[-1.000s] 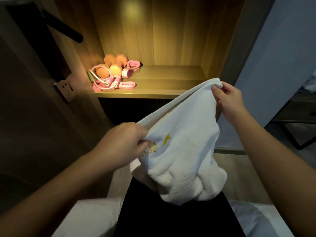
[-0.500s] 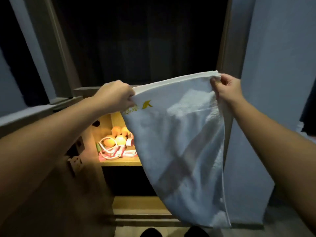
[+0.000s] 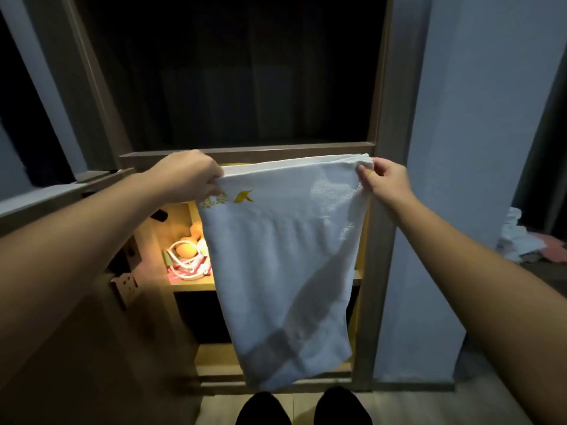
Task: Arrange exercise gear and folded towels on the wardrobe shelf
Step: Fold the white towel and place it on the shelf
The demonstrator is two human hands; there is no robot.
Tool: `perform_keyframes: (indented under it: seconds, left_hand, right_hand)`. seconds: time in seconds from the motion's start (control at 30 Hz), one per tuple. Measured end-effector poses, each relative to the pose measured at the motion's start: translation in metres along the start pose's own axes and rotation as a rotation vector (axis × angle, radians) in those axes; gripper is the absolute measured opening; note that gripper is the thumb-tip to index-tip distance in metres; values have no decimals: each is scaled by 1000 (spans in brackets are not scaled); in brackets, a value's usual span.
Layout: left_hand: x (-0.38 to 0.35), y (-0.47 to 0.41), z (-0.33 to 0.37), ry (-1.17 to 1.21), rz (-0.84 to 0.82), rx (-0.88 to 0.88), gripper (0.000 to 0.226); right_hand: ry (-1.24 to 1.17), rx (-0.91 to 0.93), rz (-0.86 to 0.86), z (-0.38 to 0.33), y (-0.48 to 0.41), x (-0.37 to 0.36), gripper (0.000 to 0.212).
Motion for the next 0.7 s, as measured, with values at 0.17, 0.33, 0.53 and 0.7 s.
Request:
perform_keyframes:
  seconds: [0.17,0.33,0.53,0.7]
  left_hand:
    - [-39,50,31,264,-334,-207,5]
    - [-145,100,97,449,-731,-342,9]
    - [-271,149,160,548,-800,-334,22]
    - [-301,172,160,696,-727,-255,14]
  right_hand:
    - [-460,-299,-364,41,80,-36,18]
    - [-584,-746,-626,138,195,-78,25]
    - [-172,-965,-405,224,297,-92,19]
    - [183,-733,-248,225,317,-95,14]
Point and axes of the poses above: each hand's wrist, its own y-axis away from the middle knuckle, its own x-axis out of the back of the hand, z = x × y, the point moved 8 cm from there along -y, towards the middle knuckle, and after that the axes turned 10 degrees about -z, right-handed, at the moved point
